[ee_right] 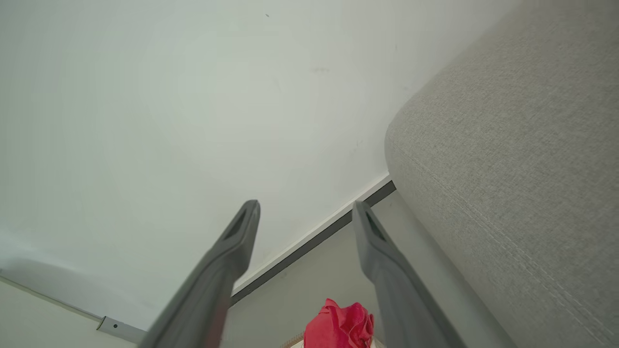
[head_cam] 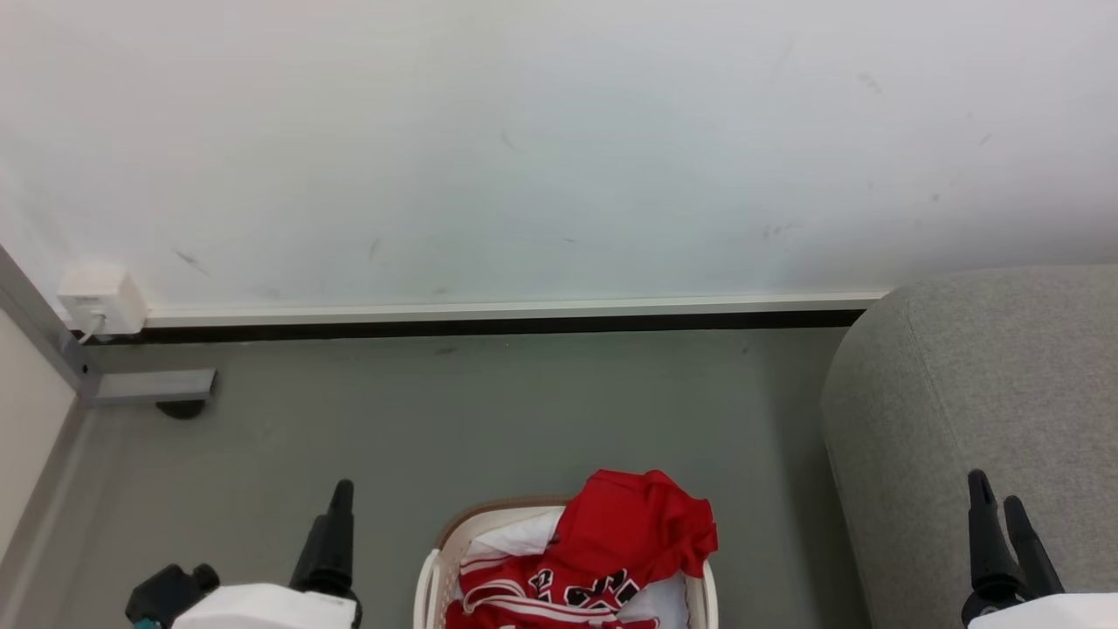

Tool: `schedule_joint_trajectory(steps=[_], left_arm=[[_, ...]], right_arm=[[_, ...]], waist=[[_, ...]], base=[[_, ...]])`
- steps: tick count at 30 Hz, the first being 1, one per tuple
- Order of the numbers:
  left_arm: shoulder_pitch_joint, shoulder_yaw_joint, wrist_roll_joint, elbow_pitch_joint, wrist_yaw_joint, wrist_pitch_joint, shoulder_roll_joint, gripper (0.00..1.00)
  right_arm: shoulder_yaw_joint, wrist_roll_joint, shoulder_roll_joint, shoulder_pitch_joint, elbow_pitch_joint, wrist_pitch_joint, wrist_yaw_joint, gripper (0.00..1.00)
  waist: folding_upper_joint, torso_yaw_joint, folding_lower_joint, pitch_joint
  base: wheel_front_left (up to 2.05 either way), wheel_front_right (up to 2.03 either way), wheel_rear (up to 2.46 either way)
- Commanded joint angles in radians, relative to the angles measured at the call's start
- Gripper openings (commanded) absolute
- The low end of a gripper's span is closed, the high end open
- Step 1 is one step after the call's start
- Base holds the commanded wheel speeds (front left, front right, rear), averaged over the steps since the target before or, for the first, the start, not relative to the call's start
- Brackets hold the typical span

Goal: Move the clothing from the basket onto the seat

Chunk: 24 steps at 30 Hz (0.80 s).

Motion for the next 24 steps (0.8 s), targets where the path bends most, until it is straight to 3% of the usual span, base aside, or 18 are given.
schedule_joint_trajectory(steps=[1,13,24], left_arm=[[-0.024,-0.008,0.066,-0.01,0.005,-0.015,0.007,1.0],[-0.008,-0.018,0.313,-0.015,0.034,-0.054,0.009,1.0],[0.006,-0.025,0.452,-0.02,0.045,-0.084,0.009,1.0]], right_arm=[[0.008,-0.059,-0.016,-0.012,-0.006,-0.013,-0.001,1.0],[0.043,-0.248,-0.04,-0.026,0.016,-0.052,-0.001,1.0],[0.062,-0.38,-0.05,-0.025,0.024,-0.083,-0.001,1.0]], waist=[[-0.0001,-0.003,0.0,0.0],[-0.0001,-0.011,0.0,-0.003],[-0.0001,-0.007,0.0,-0.008]], base=[[0.0,0.0,0.0],[0.0,0.0,0.0],[0.0,0.0,0.0]])
